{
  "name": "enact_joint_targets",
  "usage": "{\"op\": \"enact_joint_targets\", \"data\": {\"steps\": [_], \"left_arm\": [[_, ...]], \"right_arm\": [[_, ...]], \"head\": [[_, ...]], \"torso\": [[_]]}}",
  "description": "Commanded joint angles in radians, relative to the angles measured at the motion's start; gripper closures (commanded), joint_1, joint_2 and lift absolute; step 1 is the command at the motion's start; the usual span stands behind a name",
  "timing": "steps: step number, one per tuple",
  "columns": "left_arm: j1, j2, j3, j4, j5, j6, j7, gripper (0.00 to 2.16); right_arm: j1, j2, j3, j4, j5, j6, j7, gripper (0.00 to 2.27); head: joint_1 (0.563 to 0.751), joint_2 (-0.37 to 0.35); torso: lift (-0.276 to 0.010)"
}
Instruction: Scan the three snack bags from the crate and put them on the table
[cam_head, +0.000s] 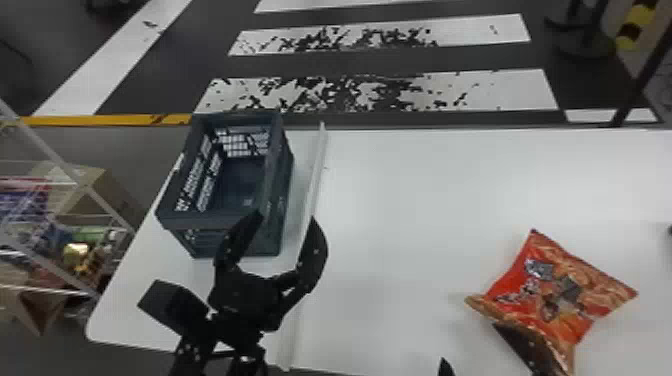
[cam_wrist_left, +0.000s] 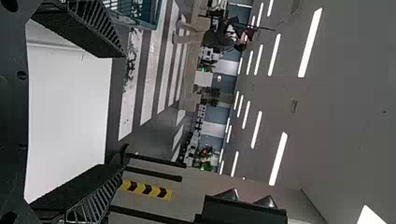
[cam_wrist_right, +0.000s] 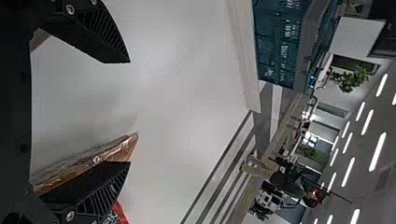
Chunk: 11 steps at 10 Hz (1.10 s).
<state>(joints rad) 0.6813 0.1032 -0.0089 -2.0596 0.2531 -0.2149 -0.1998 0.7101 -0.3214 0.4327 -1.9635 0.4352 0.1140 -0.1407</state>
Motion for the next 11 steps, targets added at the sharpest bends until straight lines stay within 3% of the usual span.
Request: {"op": "enact_joint_targets", "data": {"steps": [1, 5, 7, 9, 10, 11], "left_arm": [[0.001, 0.004, 0.003, 0.000, 0.017, -0.007, -0.015, 0.02], [0.000, 0.015, 0.017, 0.015, 0.048, -0.004, -0.064, 0.02], [0.001, 0.026, 0.017, 0.021, 0.061, -0.004, -0.070, 0.02], [0.007, 0.024, 0.017, 0.027, 0.064, -0.004, -0.078, 0.02], [0.009, 0.023, 0.013, 0.027, 0.066, -0.004, -0.082, 0.02], [0.009, 0.021, 0.009, 0.027, 0.066, -0.004, -0.084, 0.02]], "right_arm": [[-0.023, -0.002, 0.026, -0.026, 0.025, 0.076, -0.008, 0.11], [-0.135, -0.004, 0.090, -0.043, 0.085, 0.367, -0.070, 0.11], [-0.192, -0.007, 0.092, -0.008, 0.106, 0.453, -0.068, 0.11], [-0.219, -0.030, 0.093, -0.006, 0.114, 0.502, -0.066, 0.13], [-0.221, -0.033, 0.093, -0.012, 0.109, 0.530, -0.065, 0.51], [-0.216, -0.038, 0.093, -0.021, 0.106, 0.527, -0.070, 1.71]], "head": [[0.695, 0.209], [0.695, 0.192], [0.695, 0.142], [0.695, 0.097], [0.695, 0.088], [0.695, 0.072]], "torso": [[-0.094], [-0.094], [-0.094], [-0.094], [-0.094], [-0.094]]}}
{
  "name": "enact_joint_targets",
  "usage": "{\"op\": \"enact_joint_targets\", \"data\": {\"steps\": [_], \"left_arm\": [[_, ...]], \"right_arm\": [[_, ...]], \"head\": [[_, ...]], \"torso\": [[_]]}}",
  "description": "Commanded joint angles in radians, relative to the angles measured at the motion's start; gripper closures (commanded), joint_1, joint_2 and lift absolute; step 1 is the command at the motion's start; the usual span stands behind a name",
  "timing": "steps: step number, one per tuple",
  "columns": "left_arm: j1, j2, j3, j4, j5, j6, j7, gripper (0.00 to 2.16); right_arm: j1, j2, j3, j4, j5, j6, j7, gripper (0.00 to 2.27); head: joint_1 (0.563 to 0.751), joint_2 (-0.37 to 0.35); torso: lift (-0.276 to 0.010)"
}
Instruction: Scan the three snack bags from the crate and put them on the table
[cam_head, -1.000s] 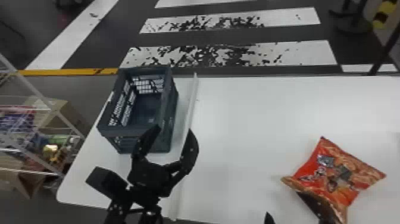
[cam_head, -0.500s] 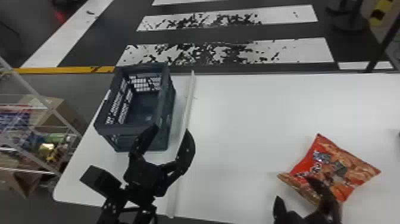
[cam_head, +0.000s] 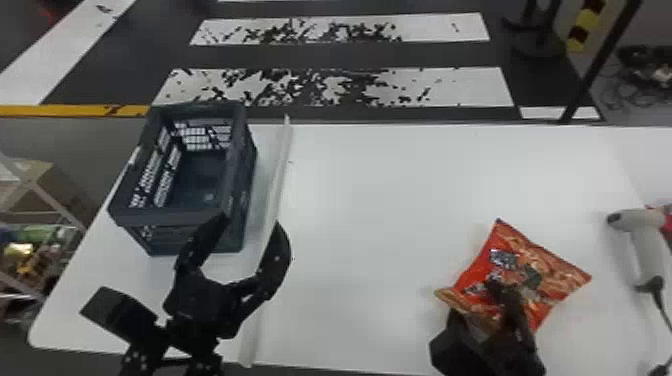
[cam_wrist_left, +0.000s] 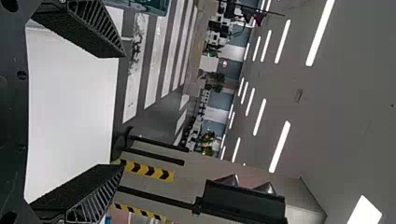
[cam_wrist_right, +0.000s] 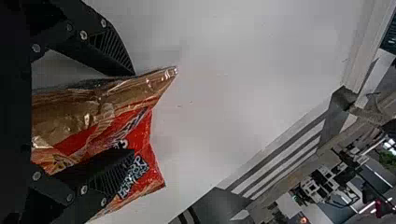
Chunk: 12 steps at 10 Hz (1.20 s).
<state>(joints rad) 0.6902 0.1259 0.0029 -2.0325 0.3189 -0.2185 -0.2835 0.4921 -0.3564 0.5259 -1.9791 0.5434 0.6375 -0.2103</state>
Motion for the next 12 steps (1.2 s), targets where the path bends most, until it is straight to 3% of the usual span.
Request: {"op": "enact_joint_targets", "data": {"steps": [1, 2, 4, 6, 8, 10, 11, 12], "left_arm": [[0.000, -0.002, -0.004, 0.003, 0.000, 0.000, -0.008, 0.02], [0.002, -0.002, -0.004, 0.005, 0.002, 0.000, -0.014, 0.02], [0.014, -0.003, -0.003, 0.002, 0.016, -0.003, -0.025, 0.02], [0.026, -0.003, -0.003, 0.000, 0.019, -0.012, -0.025, 0.02], [0.026, -0.006, -0.020, 0.000, 0.014, -0.012, -0.026, 0.02], [0.029, -0.006, -0.026, 0.002, 0.008, -0.012, -0.026, 0.02], [0.031, -0.006, -0.026, 0.003, 0.005, -0.015, -0.026, 0.02], [0.031, -0.006, -0.026, 0.003, 0.003, -0.012, -0.026, 0.02]], "right_arm": [[0.023, -0.003, -0.010, -0.032, -0.014, -0.034, -0.009, 2.01], [0.051, -0.006, -0.035, -0.078, -0.039, -0.077, -0.014, 2.24], [0.069, -0.009, -0.109, -0.138, -0.160, -0.107, 0.008, 2.24], [0.145, 0.027, -0.273, -0.230, -0.448, -0.310, 0.081, 2.24], [0.186, 0.180, -0.515, -0.363, -0.824, -0.288, 0.298, 2.24], [0.157, 0.263, -0.698, -0.382, -1.191, -0.150, 0.408, 2.24], [0.105, 0.329, -0.842, -0.316, -1.472, 0.083, 0.500, 2.24], [0.079, 0.341, -0.906, -0.244, -1.602, 0.172, 0.526, 2.24]], "head": [[0.695, 0.059], [0.695, 0.056], [0.695, 0.059], [0.695, 0.053], [0.695, 0.065], [0.695, 0.023], [0.695, -0.007], [0.695, -0.017]], "torso": [[-0.094], [-0.094], [-0.094], [-0.094], [-0.094], [-0.094], [-0.094], [-0.094]]}}
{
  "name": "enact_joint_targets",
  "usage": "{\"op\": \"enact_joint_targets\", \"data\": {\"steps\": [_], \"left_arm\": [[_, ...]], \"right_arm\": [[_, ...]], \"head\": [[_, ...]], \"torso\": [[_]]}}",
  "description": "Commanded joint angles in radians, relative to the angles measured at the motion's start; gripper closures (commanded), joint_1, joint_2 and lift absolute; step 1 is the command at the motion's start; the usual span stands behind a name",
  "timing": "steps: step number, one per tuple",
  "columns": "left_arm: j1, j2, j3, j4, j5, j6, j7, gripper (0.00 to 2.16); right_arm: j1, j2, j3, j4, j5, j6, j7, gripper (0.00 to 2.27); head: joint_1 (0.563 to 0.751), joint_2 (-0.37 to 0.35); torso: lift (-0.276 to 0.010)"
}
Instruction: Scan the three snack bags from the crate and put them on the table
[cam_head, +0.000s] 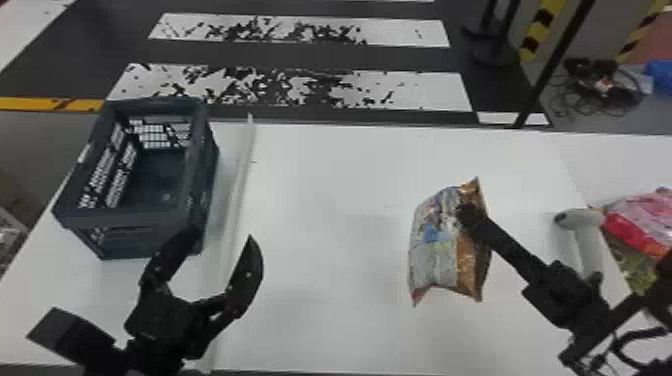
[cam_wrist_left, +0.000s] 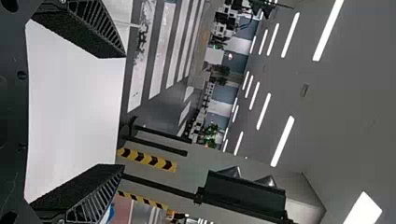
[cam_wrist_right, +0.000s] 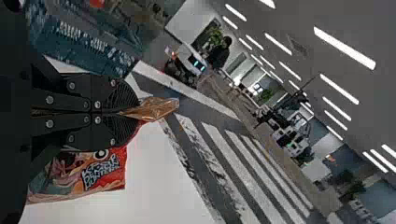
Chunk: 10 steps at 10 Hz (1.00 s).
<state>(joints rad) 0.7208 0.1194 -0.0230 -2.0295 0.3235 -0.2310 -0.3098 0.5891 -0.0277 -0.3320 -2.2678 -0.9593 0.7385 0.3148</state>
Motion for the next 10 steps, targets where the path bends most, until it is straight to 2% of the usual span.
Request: {"op": "enact_joint_targets", "data": {"steps": [1, 2, 3, 4, 5, 6, 7, 8, 9, 10], "left_arm": [[0.000, -0.001, -0.002, 0.000, -0.007, 0.000, 0.000, 0.02], [-0.001, -0.001, -0.005, 0.000, -0.011, 0.000, 0.000, 0.02], [-0.006, -0.001, -0.009, 0.002, -0.015, 0.003, 0.001, 0.02], [-0.007, -0.001, -0.011, 0.002, -0.015, 0.003, 0.001, 0.02], [-0.009, -0.001, -0.011, 0.002, -0.015, 0.003, 0.001, 0.02], [-0.011, 0.000, -0.011, 0.002, -0.015, 0.003, 0.001, 0.02], [-0.009, 0.002, -0.011, 0.000, -0.015, 0.003, 0.000, 0.02], [-0.007, 0.005, -0.009, -0.005, -0.015, 0.003, 0.000, 0.02], [-0.007, 0.005, -0.009, -0.006, -0.015, 0.003, 0.000, 0.02], [-0.006, 0.005, -0.009, -0.006, -0.015, 0.003, 0.000, 0.02]], "right_arm": [[-0.048, 0.014, -0.093, 0.120, -0.173, 0.135, 0.006, 2.24], [-0.068, 0.012, -0.117, 0.183, -0.179, 0.141, 0.004, 2.24], [-0.094, 0.012, -0.133, 0.235, -0.144, 0.138, 0.004, 2.24], [-0.126, 0.009, -0.150, 0.257, -0.079, 0.194, -0.005, 2.12], [-0.160, 0.009, -0.168, 0.255, -0.004, 0.273, -0.034, 1.03], [-0.184, 0.006, -0.167, 0.244, 0.100, 0.267, -0.037, 0.00], [-0.215, -0.001, -0.168, 0.240, 0.195, 0.258, -0.036, 0.00], [-0.230, -0.034, -0.168, 0.241, 0.255, 0.209, -0.016, 0.00], [-0.241, -0.077, -0.165, 0.241, 0.289, 0.160, 0.007, 0.00], [-0.250, -0.086, -0.179, 0.235, 0.309, 0.138, 0.069, 0.00]], "head": [[0.695, -0.021], [0.695, -0.033], [0.695, -0.042], [0.695, -0.071], [0.695, -0.096], [0.695, -0.109], [0.695, -0.117], [0.695, -0.138], [0.695, -0.166], [0.695, -0.199]], "torso": [[-0.094], [-0.094], [-0.094], [-0.094], [-0.094], [-0.094], [-0.094], [-0.094], [-0.094], [-0.094]]}}
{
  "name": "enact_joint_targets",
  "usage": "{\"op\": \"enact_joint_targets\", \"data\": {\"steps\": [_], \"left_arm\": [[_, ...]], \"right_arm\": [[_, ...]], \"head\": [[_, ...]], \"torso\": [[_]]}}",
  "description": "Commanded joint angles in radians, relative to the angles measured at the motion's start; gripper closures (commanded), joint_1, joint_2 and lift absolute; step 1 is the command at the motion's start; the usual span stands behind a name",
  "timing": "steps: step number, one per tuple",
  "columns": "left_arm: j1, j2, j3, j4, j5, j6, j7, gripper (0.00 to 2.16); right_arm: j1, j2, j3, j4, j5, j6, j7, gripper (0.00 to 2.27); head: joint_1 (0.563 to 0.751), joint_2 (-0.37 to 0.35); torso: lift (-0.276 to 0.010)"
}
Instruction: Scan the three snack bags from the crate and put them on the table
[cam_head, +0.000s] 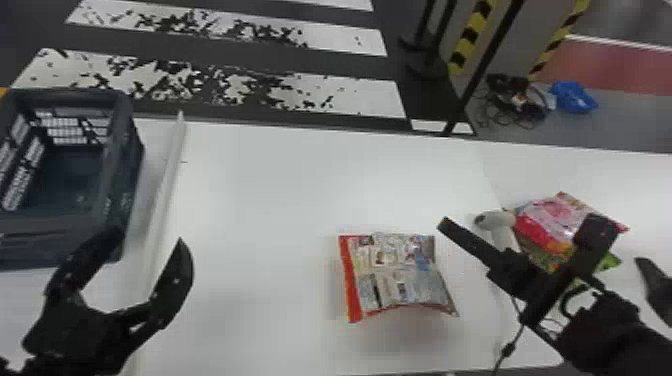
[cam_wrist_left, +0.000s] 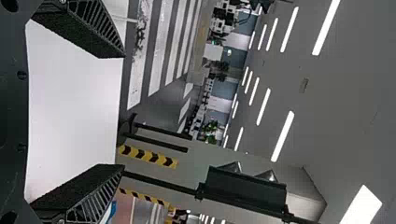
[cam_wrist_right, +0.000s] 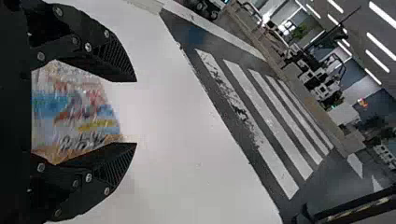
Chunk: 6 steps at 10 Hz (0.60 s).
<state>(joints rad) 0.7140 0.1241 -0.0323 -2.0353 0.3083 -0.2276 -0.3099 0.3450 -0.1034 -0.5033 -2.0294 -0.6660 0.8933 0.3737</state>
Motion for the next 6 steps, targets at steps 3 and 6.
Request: {"op": "enact_joint_targets", "data": {"steps": [3, 6], "left_arm": [[-0.001, -0.003, -0.003, 0.004, -0.006, 0.000, 0.000, 0.02], [-0.025, -0.006, -0.023, 0.043, -0.014, 0.006, 0.002, 0.02]], "right_arm": [[0.115, -0.019, 0.008, -0.158, 0.028, -0.062, 0.137, 0.14], [0.255, 0.041, 0.100, -0.304, -0.014, -0.010, 0.195, 0.21]], "head": [[0.695, -0.219], [0.695, -0.154]], "torso": [[-0.094], [-0.094]]}}
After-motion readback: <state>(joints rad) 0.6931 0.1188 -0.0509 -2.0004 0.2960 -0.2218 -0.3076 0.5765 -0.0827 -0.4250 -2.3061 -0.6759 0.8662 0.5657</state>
